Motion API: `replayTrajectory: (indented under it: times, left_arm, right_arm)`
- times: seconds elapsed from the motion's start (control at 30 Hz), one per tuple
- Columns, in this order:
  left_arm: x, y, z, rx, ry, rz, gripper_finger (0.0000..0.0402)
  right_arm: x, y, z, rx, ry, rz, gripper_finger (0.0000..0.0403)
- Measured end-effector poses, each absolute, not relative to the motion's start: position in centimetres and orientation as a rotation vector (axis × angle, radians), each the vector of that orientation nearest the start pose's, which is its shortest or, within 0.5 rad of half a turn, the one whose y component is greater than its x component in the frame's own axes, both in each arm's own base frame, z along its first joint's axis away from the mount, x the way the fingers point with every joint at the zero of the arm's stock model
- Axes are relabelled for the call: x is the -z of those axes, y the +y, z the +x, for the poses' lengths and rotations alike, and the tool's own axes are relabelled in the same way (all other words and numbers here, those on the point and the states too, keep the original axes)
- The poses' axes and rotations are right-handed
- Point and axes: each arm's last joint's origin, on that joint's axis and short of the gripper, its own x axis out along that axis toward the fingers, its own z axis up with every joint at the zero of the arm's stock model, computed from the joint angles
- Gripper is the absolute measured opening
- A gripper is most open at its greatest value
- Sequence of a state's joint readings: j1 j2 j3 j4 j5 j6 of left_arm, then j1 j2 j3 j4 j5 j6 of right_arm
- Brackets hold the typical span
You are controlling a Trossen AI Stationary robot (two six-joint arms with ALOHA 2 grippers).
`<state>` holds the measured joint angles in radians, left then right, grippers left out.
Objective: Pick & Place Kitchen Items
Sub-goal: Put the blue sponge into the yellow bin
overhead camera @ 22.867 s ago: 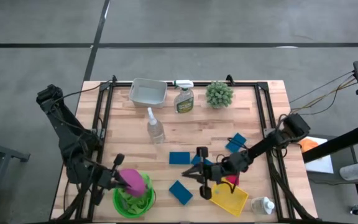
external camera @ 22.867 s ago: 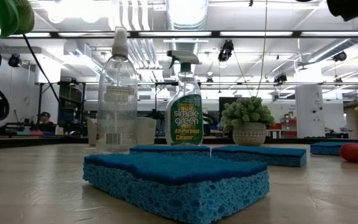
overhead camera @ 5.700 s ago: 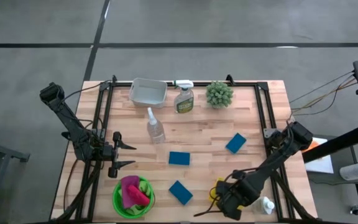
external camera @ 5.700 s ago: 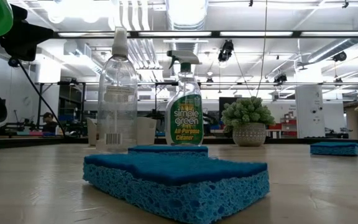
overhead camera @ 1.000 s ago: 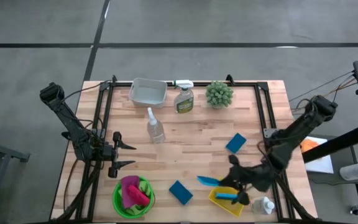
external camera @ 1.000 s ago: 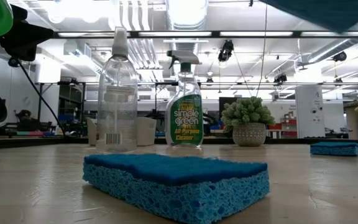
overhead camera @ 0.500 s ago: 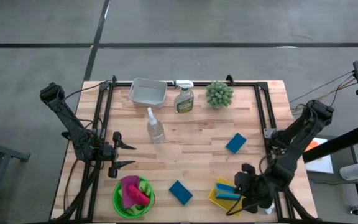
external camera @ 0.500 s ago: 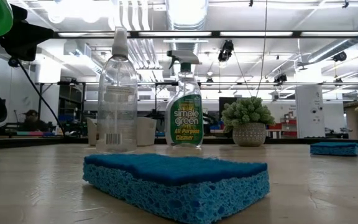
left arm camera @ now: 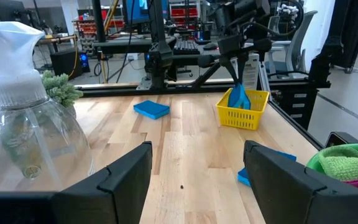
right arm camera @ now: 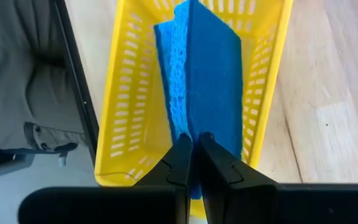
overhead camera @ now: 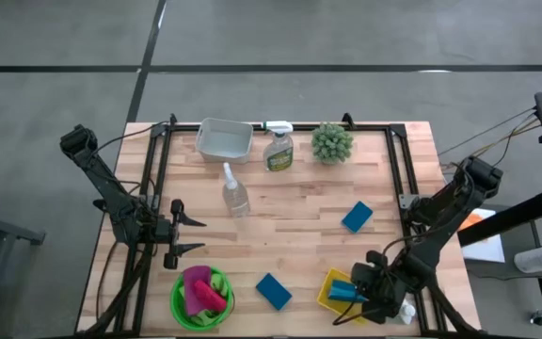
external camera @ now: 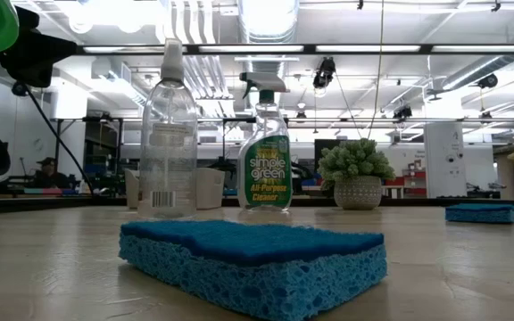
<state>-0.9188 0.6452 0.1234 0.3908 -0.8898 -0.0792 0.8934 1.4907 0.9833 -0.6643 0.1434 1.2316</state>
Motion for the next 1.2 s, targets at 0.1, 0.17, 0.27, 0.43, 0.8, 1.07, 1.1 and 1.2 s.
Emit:
replayTrajectory:
  times: [0.1,0.17,0.27,0.43,0.8,1.07,1.1,1.2]
  left_arm:
    - [-18.09,-9.49,10.08,0.026,0.082,0.024,0.0254]
    - [-18.09,-9.49,10.08,0.026,0.082,0.024,0.0254]
    - [-18.09,-9.49,10.08,0.026,0.082,0.024,0.0254]
    - [-18.09,-9.49,10.08,0.025,0.082,0.024,0.0254]
    - [-18.10,-9.49,10.08,0.025,0.082,0.024,0.0254]
    - [-18.09,-9.49,10.08,0.026,0.082,0.024,0.0254]
    - [-18.09,-9.49,10.08,0.026,0.082,0.024,0.0254]
    - [-18.10,-9.49,10.08,0.026,0.082,0.024,0.0254]
  right_arm:
    - [-21.02,21.47,17.98,0.067,1.223,0.482,0.0018]
    - [-21.08,21.42,18.02,0.071,1.213,0.479,0.0018]
    - [-21.34,21.40,18.10,0.077,1.189,0.473,0.0018]
    - [-21.49,21.32,18.13,0.096,1.171,0.459,0.0018]
    - [-21.47,21.25,18.09,0.102,1.174,0.452,0.0021]
    - [-21.46,21.20,18.07,0.109,1.170,0.446,0.0149]
    - [-21.46,21.20,18.07,0.109,1.170,0.446,0.0171]
    - [-21.69,21.27,18.15,0.105,1.167,0.451,0.0231]
